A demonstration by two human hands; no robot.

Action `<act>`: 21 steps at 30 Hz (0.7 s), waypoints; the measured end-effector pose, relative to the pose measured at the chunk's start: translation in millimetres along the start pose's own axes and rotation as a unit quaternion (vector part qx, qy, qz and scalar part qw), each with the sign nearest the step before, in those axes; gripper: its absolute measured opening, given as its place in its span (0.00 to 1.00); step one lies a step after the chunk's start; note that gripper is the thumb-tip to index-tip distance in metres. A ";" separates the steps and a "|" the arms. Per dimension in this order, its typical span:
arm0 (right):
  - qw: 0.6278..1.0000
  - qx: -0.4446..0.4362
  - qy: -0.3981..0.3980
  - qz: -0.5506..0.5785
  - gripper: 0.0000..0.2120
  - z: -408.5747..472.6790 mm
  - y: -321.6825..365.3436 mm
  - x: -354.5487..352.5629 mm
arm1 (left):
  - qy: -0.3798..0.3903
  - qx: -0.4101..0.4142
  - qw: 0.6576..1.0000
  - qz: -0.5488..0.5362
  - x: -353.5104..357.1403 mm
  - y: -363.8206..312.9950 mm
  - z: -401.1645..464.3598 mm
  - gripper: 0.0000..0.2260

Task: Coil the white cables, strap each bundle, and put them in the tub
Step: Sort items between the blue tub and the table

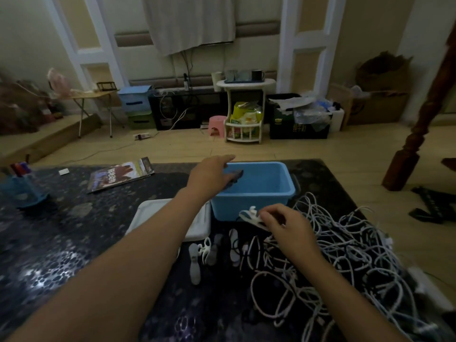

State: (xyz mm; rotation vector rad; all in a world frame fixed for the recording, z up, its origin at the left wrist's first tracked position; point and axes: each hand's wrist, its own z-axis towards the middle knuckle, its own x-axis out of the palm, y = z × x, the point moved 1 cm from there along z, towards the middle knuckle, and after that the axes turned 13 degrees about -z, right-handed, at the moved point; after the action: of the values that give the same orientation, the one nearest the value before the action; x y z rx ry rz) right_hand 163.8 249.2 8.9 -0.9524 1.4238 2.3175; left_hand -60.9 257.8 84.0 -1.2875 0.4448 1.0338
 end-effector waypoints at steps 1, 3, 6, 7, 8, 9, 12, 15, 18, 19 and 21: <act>1.000 0.010 -0.014 0.001 0.04 0.8 -3.7 -2.7 | 0.003 -0.007 1.000 -0.006 4.9 1.9 0.4 0.22; 0.999 0.028 -0.031 0.001 0.05 3.3 -8.0 -6.3 | -0.001 -0.010 1.000 -0.017 12.8 8.1 -9.9 0.19; 0.998 0.042 -0.042 0.005 0.04 5.7 -11.2 -6.9 | -0.034 0.012 0.999 -0.016 19.6 21.4 -49.4 0.15; 0.998 0.048 -0.046 0.005 0.04 6.1 -12.0 -6.1 | -0.044 0.005 0.999 -0.022 21.4 27.7 -65.9 0.14; 0.997 0.054 -0.052 0.002 0.04 5.9 -11.6 -5.5 | -0.044 -0.014 0.998 -0.029 23.5 35.2 -82.6 0.14; 0.997 0.059 -0.058 -0.002 0.04 5.9 -11.6 -4.7 | -0.033 -0.044 0.998 -0.036 26.6 43.3 -98.6 0.15; 0.995 0.064 -0.070 -0.005 0.04 5.7 -6.0 -5.4 | 0.022 -0.147 0.988 -0.049 39.1 65.9 -141.4 0.16; 0.995 0.069 -0.069 0.010 0.04 6.0 0.6 -6.1 | 0.040 -0.195 0.979 -0.048 54.5 76.7 -174.8 0.17; 0.994 0.068 -0.079 0.029 0.04 8.9 7.8 -7.3 | 0.030 -0.204 0.977 -0.053 62.3 79.5 -192.1 0.21; 0.994 0.065 -0.082 0.032 0.03 10.9 9.6 -7.9 | 0.025 -0.207 0.976 -0.063 62.5 81.1 -193.5 0.22; 0.994 0.062 -0.085 0.038 0.03 17.7 14.5 -9.9 | 0.021 -0.209 0.975 -0.075 60.7 84.6 -192.4 0.23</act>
State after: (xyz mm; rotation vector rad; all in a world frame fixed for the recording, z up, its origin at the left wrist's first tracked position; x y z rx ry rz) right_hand 156.6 258.6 30.9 -0.6621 1.5355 2.2699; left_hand -49.6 97.5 -64.4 -1.6925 0.1594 1.0041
